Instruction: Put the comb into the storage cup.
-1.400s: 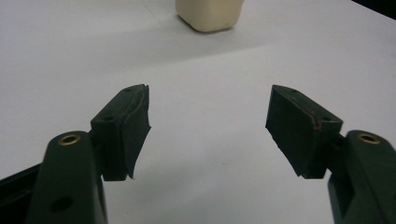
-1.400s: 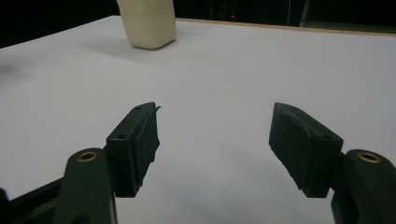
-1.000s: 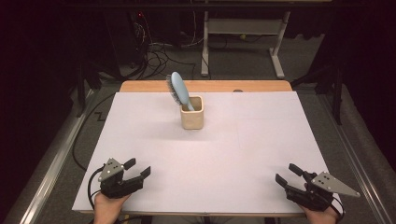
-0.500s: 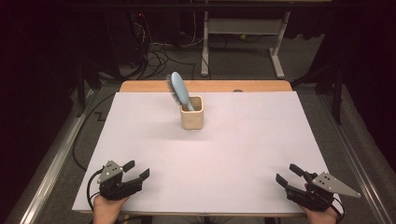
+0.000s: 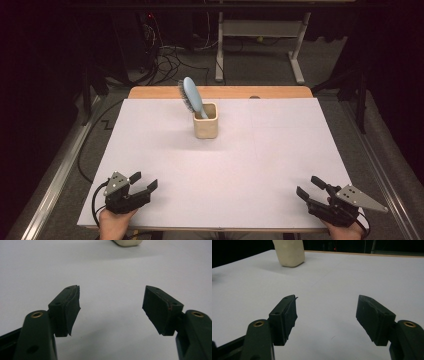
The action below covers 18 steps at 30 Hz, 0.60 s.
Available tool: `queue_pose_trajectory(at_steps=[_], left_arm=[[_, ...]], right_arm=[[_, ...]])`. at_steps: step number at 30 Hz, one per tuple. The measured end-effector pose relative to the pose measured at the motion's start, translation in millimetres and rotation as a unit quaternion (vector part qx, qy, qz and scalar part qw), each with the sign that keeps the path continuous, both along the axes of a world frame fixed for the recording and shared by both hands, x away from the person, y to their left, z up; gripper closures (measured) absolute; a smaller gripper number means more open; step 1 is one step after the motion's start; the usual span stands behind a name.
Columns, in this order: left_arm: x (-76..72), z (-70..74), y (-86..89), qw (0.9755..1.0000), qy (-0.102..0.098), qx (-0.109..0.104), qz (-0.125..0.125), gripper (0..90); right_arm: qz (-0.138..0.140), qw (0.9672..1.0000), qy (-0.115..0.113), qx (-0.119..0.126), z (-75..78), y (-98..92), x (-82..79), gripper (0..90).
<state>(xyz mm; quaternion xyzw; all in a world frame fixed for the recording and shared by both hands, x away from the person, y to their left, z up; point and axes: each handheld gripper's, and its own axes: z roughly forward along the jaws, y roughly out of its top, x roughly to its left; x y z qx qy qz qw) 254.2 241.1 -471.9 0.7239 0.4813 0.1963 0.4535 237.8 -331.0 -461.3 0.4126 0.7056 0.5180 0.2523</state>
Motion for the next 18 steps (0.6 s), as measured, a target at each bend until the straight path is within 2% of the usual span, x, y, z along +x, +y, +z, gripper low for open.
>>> queue_pose_trajectory(at_steps=[7,11,18], left_arm=[[-0.7,-0.4,0.0,0.9999,-0.006,-0.003,-0.008,30.3],[1.8,-1.5,1.5,0.9999,0.000,-0.010,-0.003,30.3],[2.4,-1.5,0.5,0.9998,0.002,-0.011,-0.017,30.3]], right_arm=[[0.003,1.0000,0.009,0.003,-1.1,-2.2,1.9,33.3],[0.003,0.9999,0.009,0.004,-1.1,-1.6,1.3,33.2],[0.002,1.0000,0.009,0.003,-1.5,-1.4,1.8,32.9]])
